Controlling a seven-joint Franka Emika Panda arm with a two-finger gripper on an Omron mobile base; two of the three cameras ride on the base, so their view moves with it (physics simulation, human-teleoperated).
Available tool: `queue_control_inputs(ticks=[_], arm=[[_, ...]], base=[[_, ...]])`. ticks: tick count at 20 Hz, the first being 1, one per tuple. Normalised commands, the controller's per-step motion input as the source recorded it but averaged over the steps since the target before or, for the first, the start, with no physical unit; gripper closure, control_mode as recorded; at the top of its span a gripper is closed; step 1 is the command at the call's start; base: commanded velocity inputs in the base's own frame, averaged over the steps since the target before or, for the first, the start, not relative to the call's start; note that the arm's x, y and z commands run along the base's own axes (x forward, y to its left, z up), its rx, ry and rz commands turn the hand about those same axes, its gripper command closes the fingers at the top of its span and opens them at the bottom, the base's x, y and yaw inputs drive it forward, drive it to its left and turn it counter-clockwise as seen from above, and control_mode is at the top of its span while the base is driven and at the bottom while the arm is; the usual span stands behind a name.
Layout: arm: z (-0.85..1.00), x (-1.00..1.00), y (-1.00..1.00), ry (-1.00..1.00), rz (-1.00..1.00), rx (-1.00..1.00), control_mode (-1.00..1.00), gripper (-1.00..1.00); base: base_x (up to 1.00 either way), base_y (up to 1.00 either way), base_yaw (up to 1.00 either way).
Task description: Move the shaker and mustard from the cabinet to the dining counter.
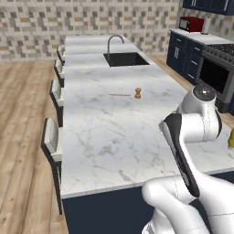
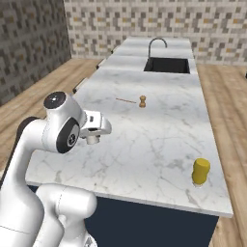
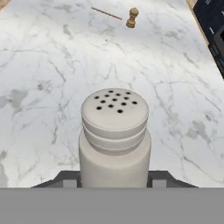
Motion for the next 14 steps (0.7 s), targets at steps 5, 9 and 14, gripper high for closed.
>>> queue_control_inputs(ticks=[5,9,14], arm=[[-0.35,0.00,-0.58,0.01,0.06,-0.12,-1.00,1.00],[-0.34,0.04,-0.41,0.00,0.07,-0.01,-1.00,1.00],[-0.23,0.18,-0.43,0.01,0.12,0.06,-1.00,1.00]], base=[[0.00,0.00,0.00],[0.00,0.00,0.00],[0.00,0.00,0.00]])
